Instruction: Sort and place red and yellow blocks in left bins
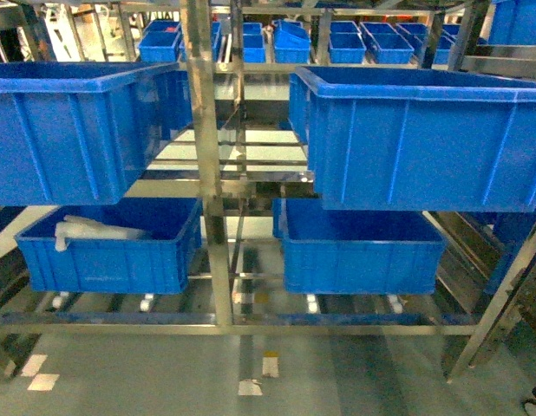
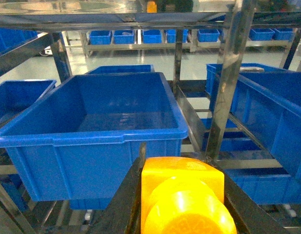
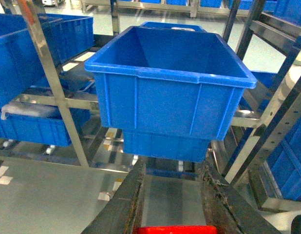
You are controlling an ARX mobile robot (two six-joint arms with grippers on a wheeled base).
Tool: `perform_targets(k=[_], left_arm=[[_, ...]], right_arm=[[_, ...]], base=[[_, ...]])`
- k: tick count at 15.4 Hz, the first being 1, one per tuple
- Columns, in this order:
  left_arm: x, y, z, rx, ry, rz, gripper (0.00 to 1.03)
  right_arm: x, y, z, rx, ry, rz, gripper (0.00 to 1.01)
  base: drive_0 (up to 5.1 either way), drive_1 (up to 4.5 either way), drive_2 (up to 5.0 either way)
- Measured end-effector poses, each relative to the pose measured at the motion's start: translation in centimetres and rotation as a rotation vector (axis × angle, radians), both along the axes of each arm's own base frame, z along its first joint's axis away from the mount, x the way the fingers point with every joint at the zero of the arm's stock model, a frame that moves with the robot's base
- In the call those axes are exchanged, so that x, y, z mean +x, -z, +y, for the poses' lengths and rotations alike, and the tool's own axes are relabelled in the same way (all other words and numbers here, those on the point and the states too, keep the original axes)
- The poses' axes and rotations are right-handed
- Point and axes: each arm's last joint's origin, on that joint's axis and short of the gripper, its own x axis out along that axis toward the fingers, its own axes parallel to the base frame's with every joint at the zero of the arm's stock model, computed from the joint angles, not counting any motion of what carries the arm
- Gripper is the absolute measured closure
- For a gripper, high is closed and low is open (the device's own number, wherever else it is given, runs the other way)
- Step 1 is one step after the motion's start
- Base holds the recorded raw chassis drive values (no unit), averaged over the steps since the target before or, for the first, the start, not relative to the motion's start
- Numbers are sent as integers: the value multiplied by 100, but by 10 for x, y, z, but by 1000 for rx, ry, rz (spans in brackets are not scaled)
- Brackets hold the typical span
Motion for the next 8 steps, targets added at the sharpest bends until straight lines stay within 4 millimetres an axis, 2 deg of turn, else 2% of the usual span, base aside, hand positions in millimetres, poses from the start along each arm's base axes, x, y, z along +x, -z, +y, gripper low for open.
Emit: perform_targets(k=[4, 8], left_arm=[[0, 0, 0, 0, 3, 0, 77], [0, 0, 1, 0, -5, 0, 77]], right_arm=[[0, 0, 0, 0, 0, -1, 74], [0, 0, 0, 2, -6, 3, 74]], base=[[-489, 255, 255], [0, 0, 0]])
